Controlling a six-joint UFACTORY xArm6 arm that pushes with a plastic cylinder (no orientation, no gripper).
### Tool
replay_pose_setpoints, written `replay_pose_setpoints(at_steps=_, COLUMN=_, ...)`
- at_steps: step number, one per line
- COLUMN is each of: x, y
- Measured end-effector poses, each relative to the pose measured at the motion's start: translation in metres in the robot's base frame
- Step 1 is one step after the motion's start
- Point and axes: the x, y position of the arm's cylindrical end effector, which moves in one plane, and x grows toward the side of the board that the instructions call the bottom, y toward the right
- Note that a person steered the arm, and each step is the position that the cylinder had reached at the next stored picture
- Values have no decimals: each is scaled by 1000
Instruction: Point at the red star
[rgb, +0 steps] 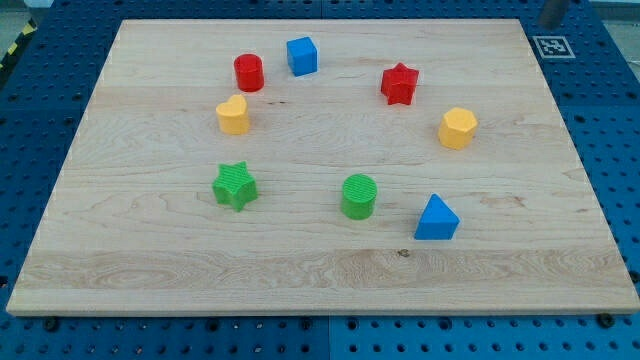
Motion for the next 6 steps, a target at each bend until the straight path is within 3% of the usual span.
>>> replay_pose_setpoints(at_steps=2, x=8, y=0)
replay_pose_setpoints(at_steps=3, x=35, y=0)
replay_pose_setpoints(at_steps=4, x=57, y=-34)
replay_pose_setpoints(at_steps=5, x=57, y=-124)
replay_pose_setpoints(at_steps=6, x=55, y=-168)
